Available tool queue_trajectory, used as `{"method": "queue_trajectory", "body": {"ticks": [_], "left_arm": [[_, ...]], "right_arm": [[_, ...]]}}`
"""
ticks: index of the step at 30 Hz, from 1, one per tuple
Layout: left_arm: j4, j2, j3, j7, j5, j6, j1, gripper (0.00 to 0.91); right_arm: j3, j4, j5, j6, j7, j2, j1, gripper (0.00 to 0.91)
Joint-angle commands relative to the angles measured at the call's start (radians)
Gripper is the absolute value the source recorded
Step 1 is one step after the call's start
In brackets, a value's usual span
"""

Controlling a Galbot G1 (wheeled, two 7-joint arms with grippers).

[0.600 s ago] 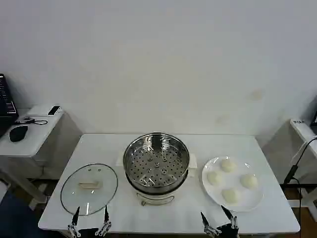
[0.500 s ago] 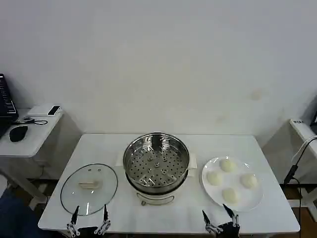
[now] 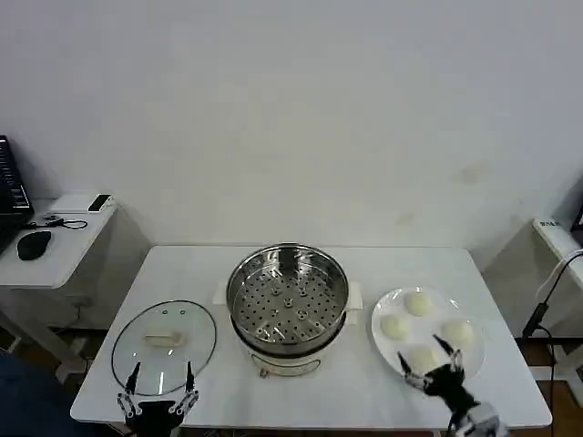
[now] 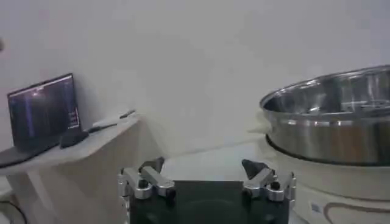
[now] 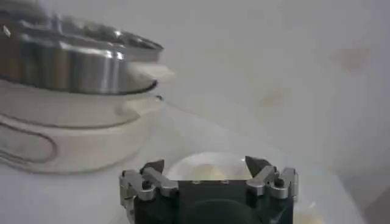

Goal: Take steamed baozi put them in steamer then cover it.

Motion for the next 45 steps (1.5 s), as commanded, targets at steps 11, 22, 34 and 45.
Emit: {"method": "queue_trajectory", "body": {"ticks": [11, 22, 34, 45], "left_arm": [[0.017, -0.012, -0.008, 0.018, 0.06, 0.023, -0.041, 0.907], [0.007, -0.015, -0.014, 0.005, 0.062, 0.034, -0.064, 0.907], [-0.003, -0.02, -0.027, 0.012, 0.063, 0.036, -0.076, 0.907], [-0.004, -0.018, -0.028, 0.014, 0.069, 0.034, -0.072, 0.907]], "right_arm": [[-0.109, -0.277, -0.345, 0.124, -0.58, -0.422, 0.473, 0.907], [-0.614, -0.523, -0.459, 0.195, -0.75, -0.48, 0.984, 0.907], [-0.993, -0.717, -0.349, 0.132, -0.761, -0.325, 1.288, 0.907], [-1.09, -0.81, -0.362, 0.085, -0.736, -0.224, 1.322, 0.907]]}}
